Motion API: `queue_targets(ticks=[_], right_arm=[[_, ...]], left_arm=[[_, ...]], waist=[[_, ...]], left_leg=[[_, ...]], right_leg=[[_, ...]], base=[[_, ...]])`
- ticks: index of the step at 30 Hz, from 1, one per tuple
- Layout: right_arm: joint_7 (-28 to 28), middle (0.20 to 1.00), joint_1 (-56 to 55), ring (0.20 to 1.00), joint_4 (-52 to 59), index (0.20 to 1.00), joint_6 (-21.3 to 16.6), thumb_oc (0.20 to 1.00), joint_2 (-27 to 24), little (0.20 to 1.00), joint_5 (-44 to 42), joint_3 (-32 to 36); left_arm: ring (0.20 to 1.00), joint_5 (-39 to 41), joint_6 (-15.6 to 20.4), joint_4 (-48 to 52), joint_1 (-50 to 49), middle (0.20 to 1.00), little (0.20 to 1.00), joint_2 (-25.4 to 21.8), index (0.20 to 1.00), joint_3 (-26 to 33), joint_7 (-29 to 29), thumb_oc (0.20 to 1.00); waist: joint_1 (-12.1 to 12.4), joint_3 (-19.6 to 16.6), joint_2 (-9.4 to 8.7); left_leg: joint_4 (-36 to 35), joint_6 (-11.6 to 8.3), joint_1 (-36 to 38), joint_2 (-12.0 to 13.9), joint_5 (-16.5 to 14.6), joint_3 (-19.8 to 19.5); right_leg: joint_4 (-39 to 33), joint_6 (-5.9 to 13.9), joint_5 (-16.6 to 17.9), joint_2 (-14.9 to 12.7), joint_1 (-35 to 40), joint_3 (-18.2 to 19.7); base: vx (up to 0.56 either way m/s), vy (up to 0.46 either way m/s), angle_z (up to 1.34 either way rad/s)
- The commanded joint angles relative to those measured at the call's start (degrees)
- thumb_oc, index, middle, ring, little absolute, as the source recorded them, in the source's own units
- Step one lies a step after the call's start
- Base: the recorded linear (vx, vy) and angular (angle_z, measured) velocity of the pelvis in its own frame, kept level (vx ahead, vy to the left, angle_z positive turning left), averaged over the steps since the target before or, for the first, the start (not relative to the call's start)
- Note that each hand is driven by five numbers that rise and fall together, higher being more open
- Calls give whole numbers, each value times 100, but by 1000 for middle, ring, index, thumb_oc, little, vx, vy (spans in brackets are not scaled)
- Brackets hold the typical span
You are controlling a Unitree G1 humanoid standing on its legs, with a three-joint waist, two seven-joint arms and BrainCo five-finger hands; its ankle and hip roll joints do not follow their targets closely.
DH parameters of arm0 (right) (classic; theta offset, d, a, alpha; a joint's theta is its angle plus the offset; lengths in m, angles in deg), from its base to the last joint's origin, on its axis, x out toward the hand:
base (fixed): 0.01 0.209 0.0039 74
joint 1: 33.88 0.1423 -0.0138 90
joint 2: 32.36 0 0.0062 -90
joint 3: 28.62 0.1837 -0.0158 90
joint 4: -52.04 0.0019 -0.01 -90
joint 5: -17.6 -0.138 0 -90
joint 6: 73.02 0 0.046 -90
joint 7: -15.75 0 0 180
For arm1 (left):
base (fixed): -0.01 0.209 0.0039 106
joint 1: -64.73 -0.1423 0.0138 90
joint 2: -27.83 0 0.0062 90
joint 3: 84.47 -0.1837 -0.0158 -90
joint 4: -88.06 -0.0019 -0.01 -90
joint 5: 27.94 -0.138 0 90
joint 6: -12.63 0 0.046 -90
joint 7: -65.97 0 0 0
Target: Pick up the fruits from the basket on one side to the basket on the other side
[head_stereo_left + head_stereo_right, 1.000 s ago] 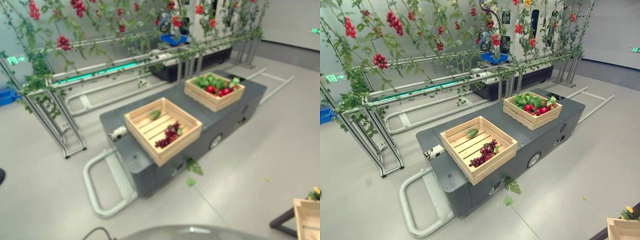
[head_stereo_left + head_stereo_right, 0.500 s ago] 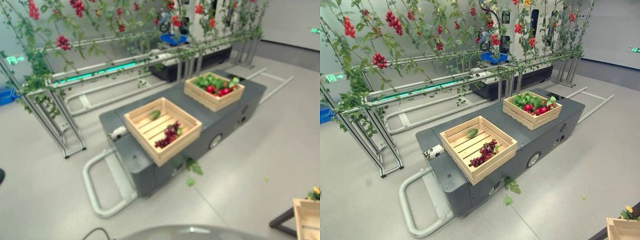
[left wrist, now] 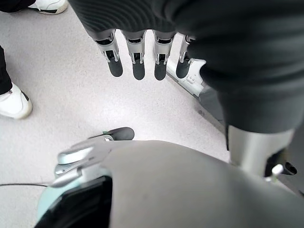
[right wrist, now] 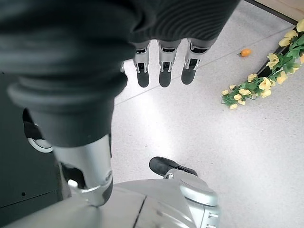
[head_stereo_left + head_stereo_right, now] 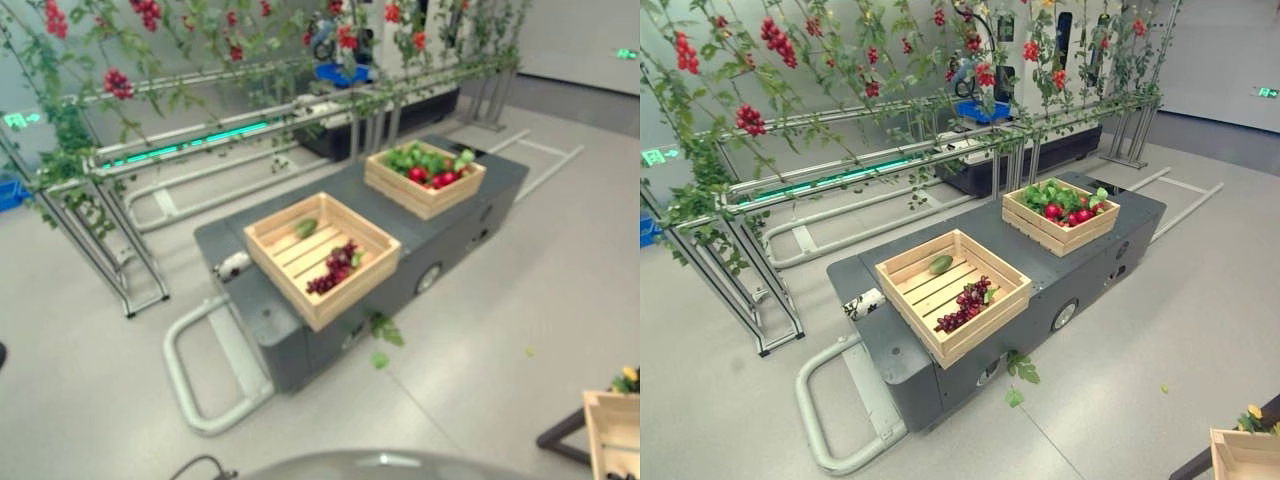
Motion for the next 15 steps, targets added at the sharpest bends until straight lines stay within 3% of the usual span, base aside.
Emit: queue_targets(ticks=[1,5,6,9,12,15], right_arm=[[89,1000,386,1000,-91,1000,-135,1000,152,1000,74,-165],[266,1000,482,1000,-80,1000,-168,1000,74,1000,52,-154],[328,1000,473,1000,-53,1000,-186,1000,35,1000,42,-108],[418,1000,459,1000,-105,1000,-167,1000,19,1000,55,-56],[531,1000,508,1000,-145,1000,-173,1000,80,1000,-16,-55],[604,1000,564,1000,-165,1000,-176,1000,109,1000,-27,-113]], left_arm=[[1000,-130,77,-299,251,1000,1000,358,1000,-46,244,1000],[1000,24,105,-240,315,1000,1000,388,1000,26,596,1000],[1000,178,123,-271,326,1000,1000,425,1000,133,708,1000],[1000,480,145,-284,294,1000,1000,490,1000,324,828,1000],[1000,552,134,-313,210,1000,1000,514,1000,389,960,1000],[1000,733,74,-454,64,1000,1000,489,1000,479,1135,1000]], waist=[[-68,234,-327],[-31,483,-361],[-10,641,-508],[140,863,-590],[234,913,-490],[364,1066,-399]], left_leg=[[660,210,-475,-541,-465,-125],[1246,162,-906,-707,-519,-278],[2387,67,-1458,-885,-702,-194],[2901,-48,-1988,-995,-539,-245],[2353,-17,-2526,-854,49,-304],[1496,-131,-3062,-504,805,-225]], right_leg=[[98,345,-506,45,-8,35],[95,325,-432,29,-129,7],[97,343,-367,-146,-136,-56],[34,323,-336,-195,68,-122],[30,273,-404,35,184,-33],[30,229,-510,335,373,154]], base=[[-119,-82,13],[-155,-85,17],[-70,-65,24],[-50,-128,21],[83,-74,3],[159,-48,11]])
